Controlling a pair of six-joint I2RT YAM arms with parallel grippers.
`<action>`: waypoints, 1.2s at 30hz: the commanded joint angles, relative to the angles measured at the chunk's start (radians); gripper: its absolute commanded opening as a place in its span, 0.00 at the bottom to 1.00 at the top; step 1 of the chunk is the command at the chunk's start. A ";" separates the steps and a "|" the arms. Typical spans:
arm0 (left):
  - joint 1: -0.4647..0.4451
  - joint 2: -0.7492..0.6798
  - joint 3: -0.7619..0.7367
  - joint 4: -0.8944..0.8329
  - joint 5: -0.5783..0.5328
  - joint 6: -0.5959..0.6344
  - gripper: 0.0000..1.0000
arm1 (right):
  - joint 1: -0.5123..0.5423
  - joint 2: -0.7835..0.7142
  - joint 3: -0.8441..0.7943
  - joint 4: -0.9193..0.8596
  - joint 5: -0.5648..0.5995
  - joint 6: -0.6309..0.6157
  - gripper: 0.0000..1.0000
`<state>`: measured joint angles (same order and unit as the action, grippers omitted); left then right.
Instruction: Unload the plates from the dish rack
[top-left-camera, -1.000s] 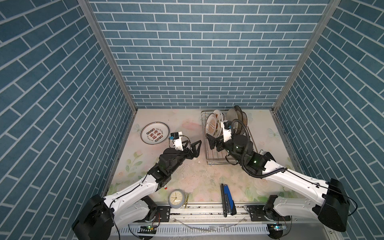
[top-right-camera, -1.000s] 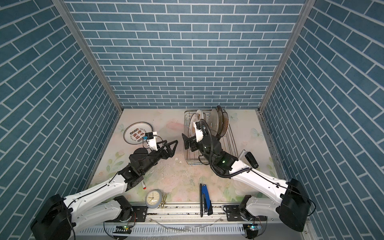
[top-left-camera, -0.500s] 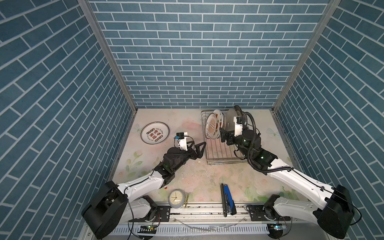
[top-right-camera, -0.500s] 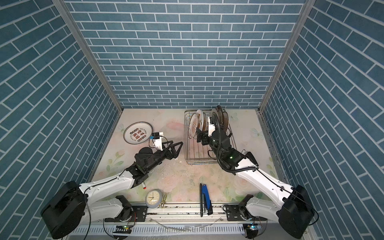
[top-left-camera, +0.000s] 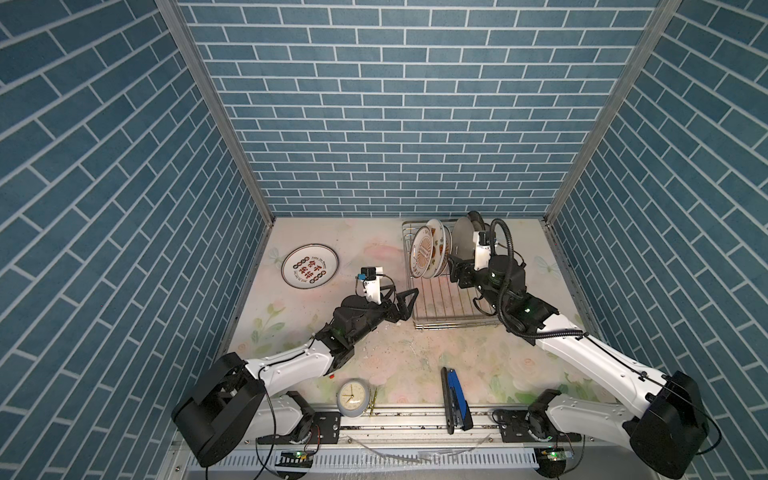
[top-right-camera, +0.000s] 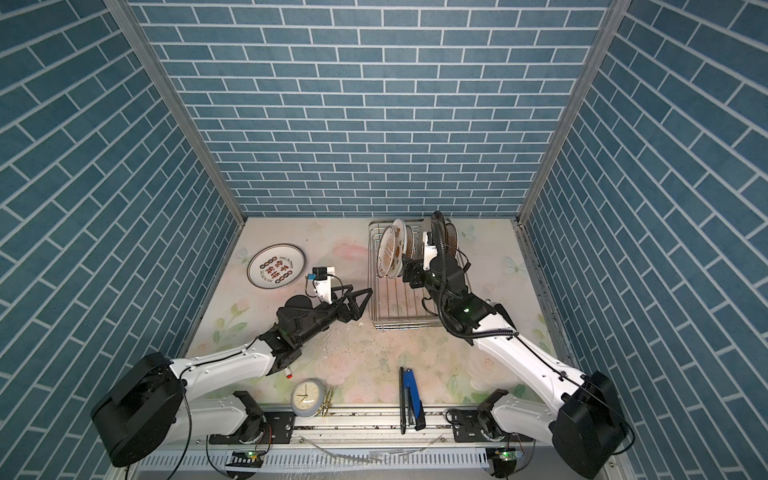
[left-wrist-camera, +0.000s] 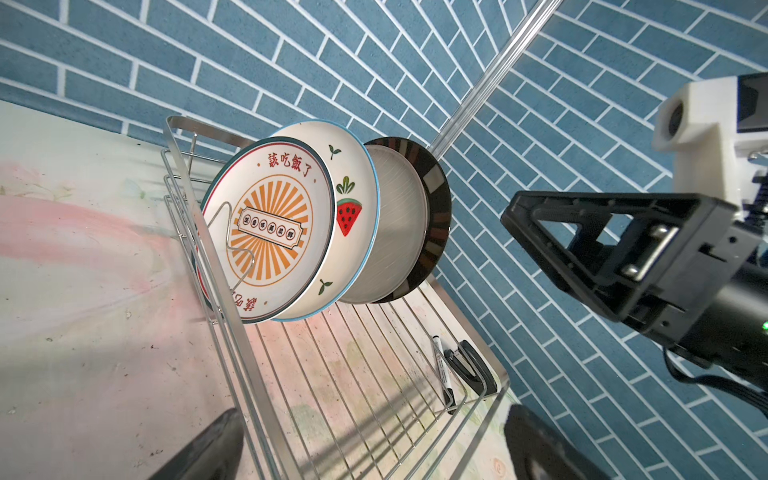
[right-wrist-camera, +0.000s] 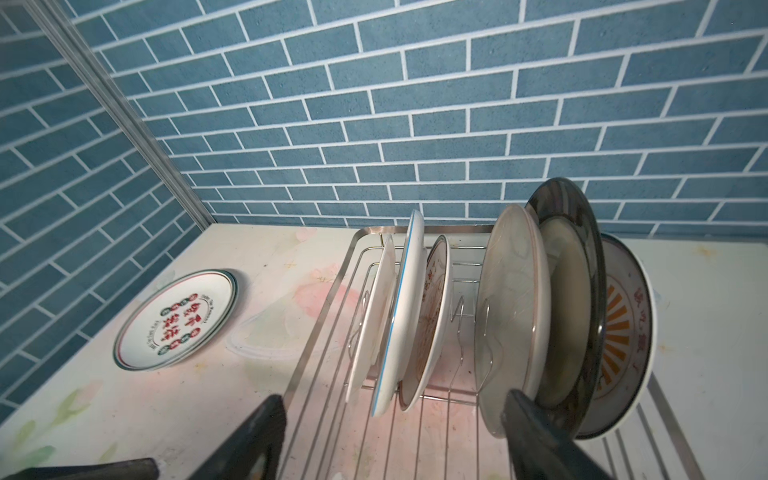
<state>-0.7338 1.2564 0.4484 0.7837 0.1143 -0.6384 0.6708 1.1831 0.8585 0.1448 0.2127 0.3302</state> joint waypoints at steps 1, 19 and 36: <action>-0.010 0.013 0.032 0.025 0.009 0.017 1.00 | 0.001 0.069 0.081 -0.002 -0.097 0.035 0.67; -0.008 -0.031 -0.038 0.052 -0.099 -0.045 1.00 | 0.103 0.480 0.498 -0.272 0.246 -0.020 0.43; -0.008 -0.001 -0.028 0.044 -0.112 -0.044 1.00 | 0.103 0.713 0.712 -0.381 0.340 -0.005 0.27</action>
<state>-0.7383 1.2461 0.4236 0.8043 0.0181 -0.6754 0.7734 1.8702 1.5230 -0.1997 0.5205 0.3210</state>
